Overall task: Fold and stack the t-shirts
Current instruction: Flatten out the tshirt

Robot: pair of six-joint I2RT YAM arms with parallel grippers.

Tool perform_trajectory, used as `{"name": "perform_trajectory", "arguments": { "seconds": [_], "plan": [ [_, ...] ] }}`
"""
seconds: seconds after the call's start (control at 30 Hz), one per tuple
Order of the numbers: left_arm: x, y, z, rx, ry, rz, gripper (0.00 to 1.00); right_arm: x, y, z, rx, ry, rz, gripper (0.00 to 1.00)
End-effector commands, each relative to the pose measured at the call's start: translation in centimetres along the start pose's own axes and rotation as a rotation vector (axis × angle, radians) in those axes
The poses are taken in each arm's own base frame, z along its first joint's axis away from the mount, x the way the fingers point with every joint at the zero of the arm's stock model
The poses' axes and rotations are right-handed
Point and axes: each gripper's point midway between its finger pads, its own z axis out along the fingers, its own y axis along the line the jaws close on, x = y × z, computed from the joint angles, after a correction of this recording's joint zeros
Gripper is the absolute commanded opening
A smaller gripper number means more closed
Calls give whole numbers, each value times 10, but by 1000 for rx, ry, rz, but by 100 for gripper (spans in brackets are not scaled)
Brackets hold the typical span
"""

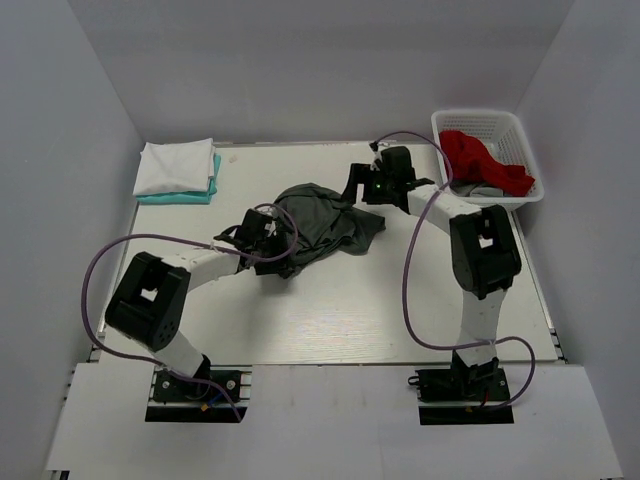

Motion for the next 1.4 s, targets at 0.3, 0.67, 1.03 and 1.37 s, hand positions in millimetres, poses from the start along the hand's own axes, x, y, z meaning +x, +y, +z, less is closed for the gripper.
{"name": "perform_trajectory", "arguments": {
  "seconds": [0.3, 0.67, 1.03, 1.37],
  "plan": [
    [-3, 26, 5, -158, -17, -38, 0, -4, 16, 59, 8, 44, -117, 69],
    [-56, 29, -41, -268, -231, -65, 0, -28, 22, 9, 95, -90, -139, 0],
    [-150, 25, -181, -428, -658, -256, 0, -132, 44, -178, 241, -562, -168, 0],
    [-175, -25, -353, -67, -1046, -238, 0, -153, 78, -366, 216, -882, -192, 0]
  ]
}}
